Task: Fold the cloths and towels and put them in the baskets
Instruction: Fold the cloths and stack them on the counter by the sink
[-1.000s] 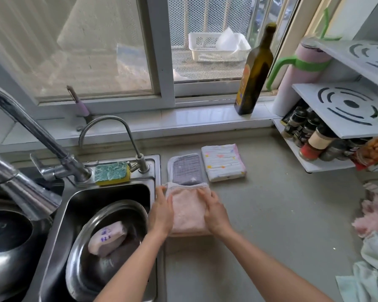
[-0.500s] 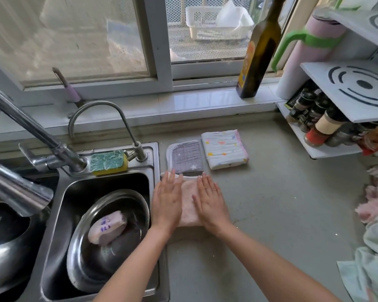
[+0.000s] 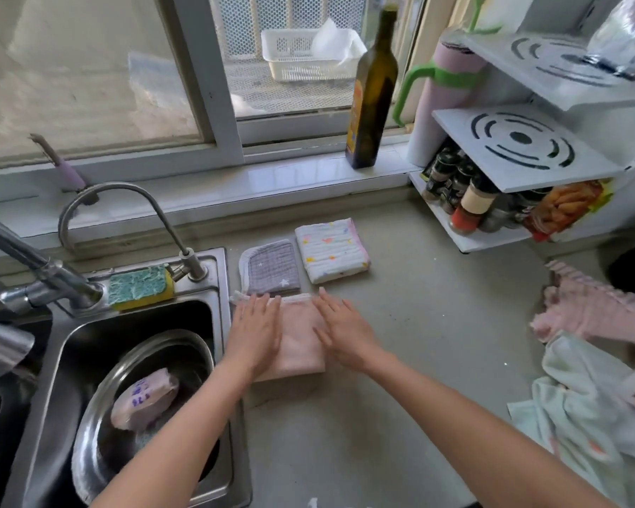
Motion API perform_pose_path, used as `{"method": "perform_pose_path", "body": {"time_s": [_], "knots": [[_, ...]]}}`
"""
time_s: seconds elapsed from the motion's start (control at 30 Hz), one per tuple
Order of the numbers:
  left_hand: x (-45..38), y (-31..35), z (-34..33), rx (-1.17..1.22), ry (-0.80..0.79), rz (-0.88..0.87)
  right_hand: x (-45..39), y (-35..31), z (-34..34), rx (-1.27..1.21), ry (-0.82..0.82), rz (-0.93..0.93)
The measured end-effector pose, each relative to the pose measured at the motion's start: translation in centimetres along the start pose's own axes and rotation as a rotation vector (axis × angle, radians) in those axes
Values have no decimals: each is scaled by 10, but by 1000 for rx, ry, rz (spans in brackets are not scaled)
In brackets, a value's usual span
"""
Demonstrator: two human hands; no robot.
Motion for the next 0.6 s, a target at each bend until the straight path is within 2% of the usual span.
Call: {"method": "perform_pose_path", "body": {"time_s": [0.07, 0.13, 0.2, 0.4, 0.5, 0.6], "knots": [[-4, 26, 15, 13, 13, -94, 25, 33, 18, -64, 43, -109], [-8, 67, 27, -79, 4, -230, 51, 73, 39, -72, 39, -222], [-15, 117, 29, -129, -68, -364, 81, 114, 60, -71, 58, -326], [-25, 263, 1, 68, -229, -585, 197, 220, 95, -110, 225, -611], [-18, 319, -16, 189, -365, -624, 246, 256, 94, -143, 262, -692], [-15, 361, -32, 380, -495, -540, 272, 280, 95, -168, 312, -759]]}}
Point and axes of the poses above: each hand's wrist, its own x-axis away from the middle knuckle, its own z-axis out of the back of the hand, y = z × x, the point moved 3 cm from there along -x, towards the middle knuckle, and after that the axes turned 4 degrees about -z, right-handed, at the moved point
